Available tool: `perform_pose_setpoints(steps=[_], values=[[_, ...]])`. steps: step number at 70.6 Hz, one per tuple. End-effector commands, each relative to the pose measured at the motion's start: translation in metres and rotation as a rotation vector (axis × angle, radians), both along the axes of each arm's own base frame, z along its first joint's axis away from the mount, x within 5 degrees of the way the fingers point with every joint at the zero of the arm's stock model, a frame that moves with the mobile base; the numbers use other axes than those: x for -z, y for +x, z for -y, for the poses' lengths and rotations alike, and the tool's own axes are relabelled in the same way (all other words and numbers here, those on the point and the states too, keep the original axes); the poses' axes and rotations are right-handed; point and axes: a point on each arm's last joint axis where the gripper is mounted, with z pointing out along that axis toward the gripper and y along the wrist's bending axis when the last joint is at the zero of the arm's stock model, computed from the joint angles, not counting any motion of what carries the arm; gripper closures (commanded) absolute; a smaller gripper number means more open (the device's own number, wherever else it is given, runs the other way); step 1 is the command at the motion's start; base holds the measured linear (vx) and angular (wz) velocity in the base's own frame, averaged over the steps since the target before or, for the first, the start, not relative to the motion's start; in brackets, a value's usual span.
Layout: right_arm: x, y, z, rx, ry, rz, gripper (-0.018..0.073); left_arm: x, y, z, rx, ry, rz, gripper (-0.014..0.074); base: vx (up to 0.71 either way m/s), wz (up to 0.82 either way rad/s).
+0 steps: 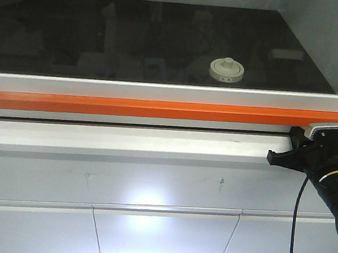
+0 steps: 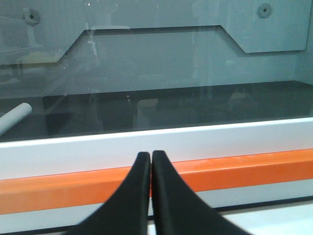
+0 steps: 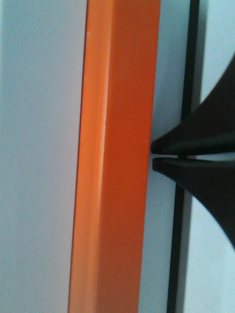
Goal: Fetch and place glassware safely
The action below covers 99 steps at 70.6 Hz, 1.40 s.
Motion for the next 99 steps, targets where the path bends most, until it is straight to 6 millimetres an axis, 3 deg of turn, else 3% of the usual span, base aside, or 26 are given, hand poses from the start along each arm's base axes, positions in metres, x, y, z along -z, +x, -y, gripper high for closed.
perform_pose_setpoints(steps=[1,60,99], values=[[-0.020,0.009,0.001,-0.004,-0.001,0.133,0.0560,-0.012,0.002,0.000,-0.004,-0.011,0.081,0.0603,0.00,0.00],[-0.038,0.014,-0.001,-0.024,0.020,0.306,0.0560,0.002,0.010,0.000,-0.004,-0.007,-0.002,0.0603,0.00,0.00],[-0.037,0.014,0.000,-0.020,0.021,0.303,0.0560,0.049,0.044,-0.005,-0.073,0.009,-0.059,0.0603,0.00,0.00]])
